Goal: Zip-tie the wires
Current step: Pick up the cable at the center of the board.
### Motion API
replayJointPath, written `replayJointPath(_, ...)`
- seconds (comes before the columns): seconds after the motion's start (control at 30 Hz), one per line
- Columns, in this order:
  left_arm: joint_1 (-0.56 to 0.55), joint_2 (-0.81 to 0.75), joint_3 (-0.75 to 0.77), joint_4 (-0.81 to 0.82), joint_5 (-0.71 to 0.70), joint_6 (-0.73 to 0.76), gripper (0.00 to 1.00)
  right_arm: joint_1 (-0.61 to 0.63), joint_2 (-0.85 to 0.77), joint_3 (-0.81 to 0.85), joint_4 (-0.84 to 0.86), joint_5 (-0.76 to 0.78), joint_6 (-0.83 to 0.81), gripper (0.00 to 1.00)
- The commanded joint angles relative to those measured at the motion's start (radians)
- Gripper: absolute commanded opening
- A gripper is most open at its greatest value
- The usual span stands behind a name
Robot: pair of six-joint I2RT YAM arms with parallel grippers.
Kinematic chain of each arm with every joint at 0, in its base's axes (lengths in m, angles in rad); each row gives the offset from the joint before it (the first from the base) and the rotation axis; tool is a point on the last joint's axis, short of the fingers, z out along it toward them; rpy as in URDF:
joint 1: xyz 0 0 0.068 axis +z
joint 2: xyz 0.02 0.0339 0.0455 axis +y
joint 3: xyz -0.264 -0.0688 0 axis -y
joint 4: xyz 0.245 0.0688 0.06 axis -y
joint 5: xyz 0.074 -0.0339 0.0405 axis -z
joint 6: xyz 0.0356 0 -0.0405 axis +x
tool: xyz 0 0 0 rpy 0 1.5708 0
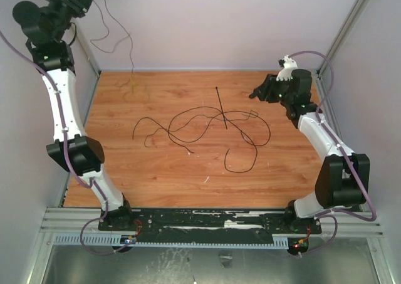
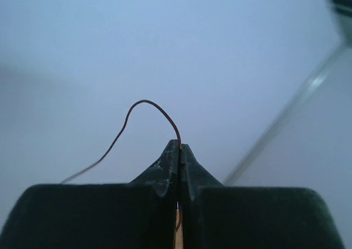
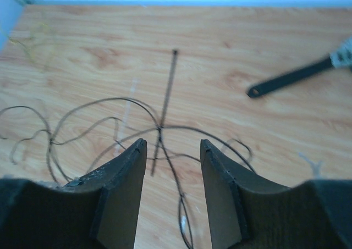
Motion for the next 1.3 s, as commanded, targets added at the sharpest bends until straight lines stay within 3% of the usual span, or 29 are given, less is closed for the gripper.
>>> replayJointPath(0.0,0.036,0.026,0.003,0.473,0.109,-0.435,0.0,0.056,-0.013,0.006,0.203,-0.133,0.047,0.45)
replayJointPath(0.13,0.052,0.025,-0.012,0.648,0.092,-0.617,0.0,0.136,0.025,0.074,0.233,-0.146,0.019,0.45)
replayJointPath(0.43,0.054,0.008,-0.009,0.823,0.063,-0.785,0.0,0.223,0.06,0.106,0.401,-0.195,0.024,0.51)
replayJointPath(0.67,0.036,-0.045,-0.11,0.982,0.069,-0.951,0.0,0.328,0.104,0.111,0.533,-0.188,-0.045,0.72)
replayJointPath(0.87,-0.063,-0.084,-0.24,1.142,0.087,-1.07,0.0,0.383,0.116,0.133,0.589,-0.245,-0.037,0.81)
replayJointPath(1.07,-0.197,-0.13,-0.316,1.161,0.128,-1.018,0.0,0.43,0.095,0.135,0.599,-0.225,-0.155,0.88)
replayJointPath(1.27,-0.306,-0.192,-0.392,1.091,0.152,-0.911,0.01,0.437,0.035,0.088,0.602,-0.168,-0.423,0.93)
